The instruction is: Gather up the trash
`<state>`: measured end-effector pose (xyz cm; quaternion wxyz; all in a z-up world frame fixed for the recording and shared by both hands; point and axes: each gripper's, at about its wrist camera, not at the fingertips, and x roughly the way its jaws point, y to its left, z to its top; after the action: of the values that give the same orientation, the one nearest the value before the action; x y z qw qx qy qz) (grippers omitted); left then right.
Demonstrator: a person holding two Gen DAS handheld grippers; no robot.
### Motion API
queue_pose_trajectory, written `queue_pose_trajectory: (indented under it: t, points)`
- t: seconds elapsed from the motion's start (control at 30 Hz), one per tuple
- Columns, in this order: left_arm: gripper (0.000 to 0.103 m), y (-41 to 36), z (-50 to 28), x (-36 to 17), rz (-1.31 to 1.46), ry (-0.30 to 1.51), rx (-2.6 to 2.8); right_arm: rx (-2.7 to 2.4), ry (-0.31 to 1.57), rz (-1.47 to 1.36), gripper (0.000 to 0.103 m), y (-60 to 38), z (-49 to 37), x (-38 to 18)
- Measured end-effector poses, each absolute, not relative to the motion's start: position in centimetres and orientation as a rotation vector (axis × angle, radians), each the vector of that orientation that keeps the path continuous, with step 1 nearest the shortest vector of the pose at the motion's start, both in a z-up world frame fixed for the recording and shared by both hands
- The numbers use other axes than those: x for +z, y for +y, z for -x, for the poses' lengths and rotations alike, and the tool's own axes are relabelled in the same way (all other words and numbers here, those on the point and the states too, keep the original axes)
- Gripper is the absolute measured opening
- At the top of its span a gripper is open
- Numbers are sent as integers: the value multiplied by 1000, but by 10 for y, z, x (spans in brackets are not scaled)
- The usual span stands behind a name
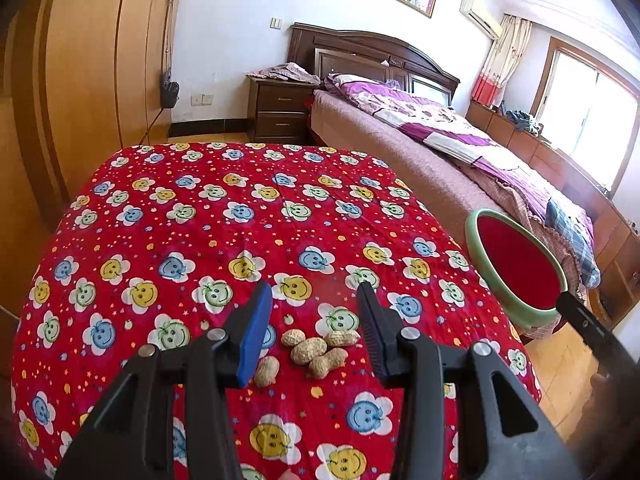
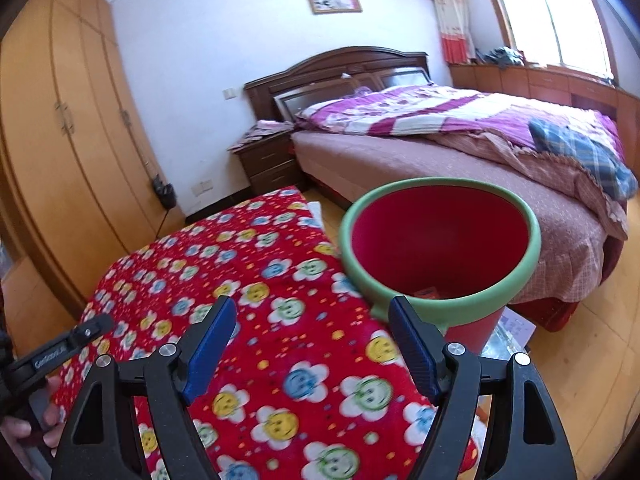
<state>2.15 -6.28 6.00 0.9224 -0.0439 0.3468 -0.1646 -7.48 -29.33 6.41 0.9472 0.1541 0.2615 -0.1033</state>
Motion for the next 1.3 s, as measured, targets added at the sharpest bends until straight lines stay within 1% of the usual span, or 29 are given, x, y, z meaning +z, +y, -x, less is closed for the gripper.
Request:
queue_pose_trajectory:
  t: [0.5,0.83,1.3]
  points:
    - [44,-49,11,58,93,667,-323,-183,486,-202,79,-243,94,62]
    - [44,-47,22,60,83,624,-304,-165,478,-186,79,-232,97,59]
    - [44,-47,24,60,75,611,-260,-149,497,-198,79,-230,96,56]
